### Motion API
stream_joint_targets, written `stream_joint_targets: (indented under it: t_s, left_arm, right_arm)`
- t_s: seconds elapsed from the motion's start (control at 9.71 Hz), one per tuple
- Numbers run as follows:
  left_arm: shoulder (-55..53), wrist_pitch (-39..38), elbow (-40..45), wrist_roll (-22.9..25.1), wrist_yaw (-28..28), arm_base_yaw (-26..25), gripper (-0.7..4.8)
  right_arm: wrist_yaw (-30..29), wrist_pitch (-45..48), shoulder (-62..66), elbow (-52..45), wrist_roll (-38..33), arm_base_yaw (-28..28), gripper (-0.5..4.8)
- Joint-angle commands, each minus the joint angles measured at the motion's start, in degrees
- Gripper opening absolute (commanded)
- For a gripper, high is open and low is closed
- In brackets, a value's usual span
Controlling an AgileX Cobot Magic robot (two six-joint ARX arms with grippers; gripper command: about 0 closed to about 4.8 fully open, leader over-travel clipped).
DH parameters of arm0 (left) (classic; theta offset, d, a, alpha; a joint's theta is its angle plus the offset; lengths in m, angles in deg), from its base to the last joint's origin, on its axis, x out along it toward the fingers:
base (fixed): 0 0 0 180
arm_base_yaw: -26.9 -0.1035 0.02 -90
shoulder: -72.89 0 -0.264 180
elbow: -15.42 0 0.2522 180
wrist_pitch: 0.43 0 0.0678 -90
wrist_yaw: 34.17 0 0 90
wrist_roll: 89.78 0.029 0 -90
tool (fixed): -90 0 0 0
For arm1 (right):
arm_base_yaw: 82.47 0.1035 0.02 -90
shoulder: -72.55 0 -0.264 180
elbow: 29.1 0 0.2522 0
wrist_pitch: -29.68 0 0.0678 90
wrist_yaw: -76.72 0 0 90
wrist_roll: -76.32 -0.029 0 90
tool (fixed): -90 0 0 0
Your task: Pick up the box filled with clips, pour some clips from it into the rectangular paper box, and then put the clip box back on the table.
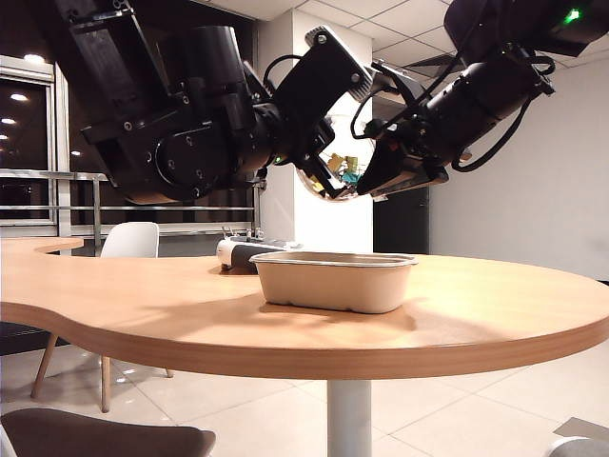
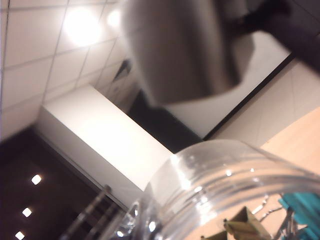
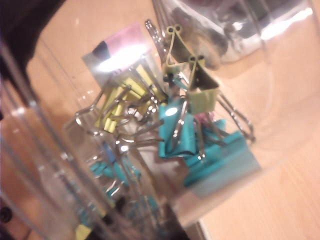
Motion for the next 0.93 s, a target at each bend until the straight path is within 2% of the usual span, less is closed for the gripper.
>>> stream_joint_targets:
  t_s: [0.1, 0.21, 0.51, 0.72, 0.93]
  left_arm:
    - [0.6, 1.5, 0.0, 7.3, -2.6, 0.6, -0.06]
    - [0.6, 1.4, 0.0, 9.3, -3.8, 0.2, -0.05]
    - [0.6, 1.0, 0.0, 11.0, -4.8, -0.7, -0.05]
    - [0.6, 0.6, 0.0, 11.8, -5.9, -1.6, -0.06]
    - [0.6, -0.1, 0.0, 14.6, -7.1, -1.6, -0.05]
  right_arm:
    - [-2.3, -0.3, -1.2, 0.3, 0.7, -0.3, 1.63]
    - [-2.4, -1.7, -2.2, 0.3, 0.7, -0.3, 1.62]
    - [-4.2, -5.1, -2.3, 0.3, 1.6, -0.3, 1.63]
    - [-4.0, -10.4, -2.6, 0.4, 5.8, -0.3, 2.16]
    - [-2.5, -10.6, -2.7, 0.4, 6.3, -0.3, 1.94]
